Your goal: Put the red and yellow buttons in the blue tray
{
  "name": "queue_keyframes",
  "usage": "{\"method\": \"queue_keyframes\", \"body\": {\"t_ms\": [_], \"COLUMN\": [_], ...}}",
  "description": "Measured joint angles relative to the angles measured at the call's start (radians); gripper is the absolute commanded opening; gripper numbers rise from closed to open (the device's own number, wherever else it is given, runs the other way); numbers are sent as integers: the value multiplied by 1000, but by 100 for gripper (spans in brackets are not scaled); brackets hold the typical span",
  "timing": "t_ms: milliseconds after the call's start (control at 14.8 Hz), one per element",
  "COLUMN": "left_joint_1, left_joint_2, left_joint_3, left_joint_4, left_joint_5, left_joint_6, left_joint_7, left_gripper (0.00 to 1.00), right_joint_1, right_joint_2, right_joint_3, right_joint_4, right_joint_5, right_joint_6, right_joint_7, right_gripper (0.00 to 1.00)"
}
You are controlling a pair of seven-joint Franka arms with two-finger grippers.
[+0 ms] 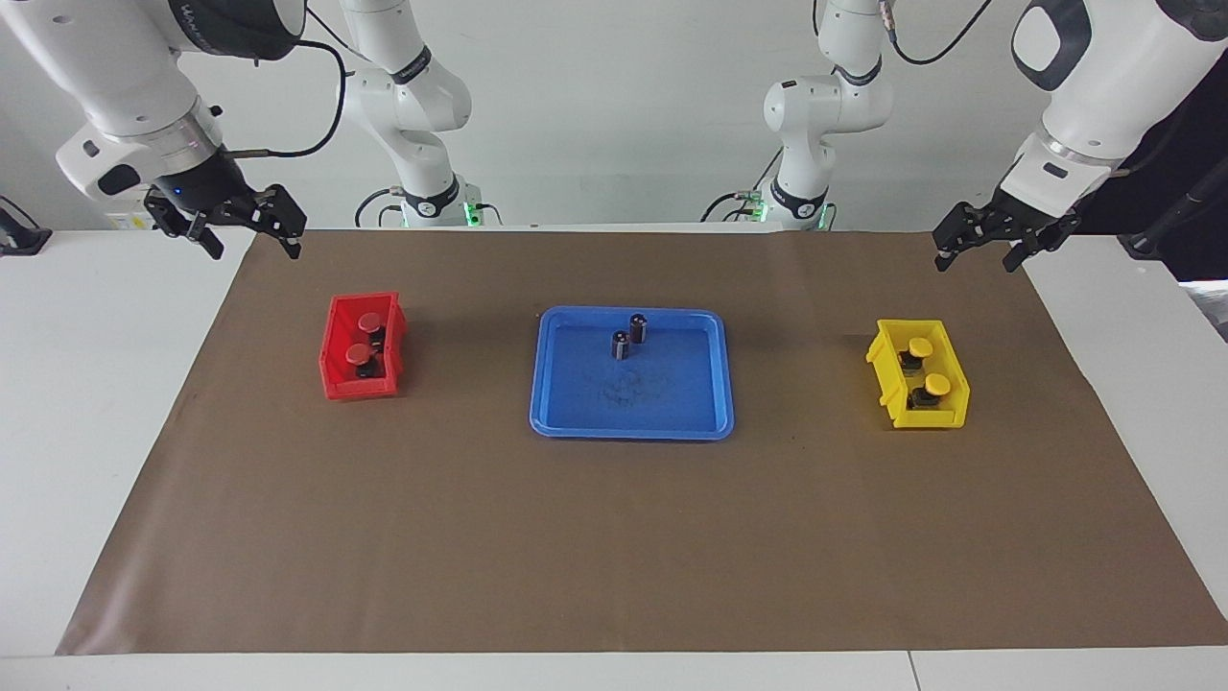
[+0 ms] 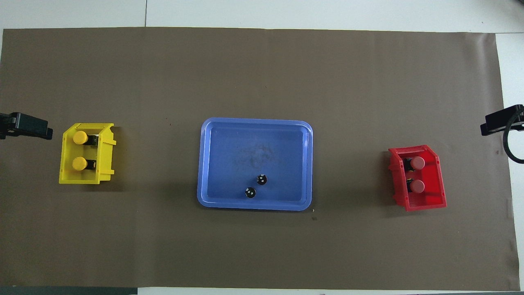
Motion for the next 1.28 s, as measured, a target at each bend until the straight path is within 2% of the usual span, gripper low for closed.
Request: {"method": "queue_keyframes", "body": {"t_ms": [404,741,1280], "left_joint_1": [0,0,0], "left_joint_2": [0,0,0], "left_joint_3": [0,0,0], "left_joint_4": [0,0,0], "left_joint_5": [0,0,0], "left_joint_6": [0,0,0], "left_joint_7": [0,0,0], "left_gripper": [100,100,100], "right_joint_1": [0,1,10], "right_joint_2": [-3,-55,-17], "right_joint_3": [0,1,3], "right_joint_4": [-26,-317,-615], "right_joint_5": [1,44,47], "right_joint_6": [28,301,648], "right_joint_7": [0,-6,-68], "right_gripper": [99,81,73]}}
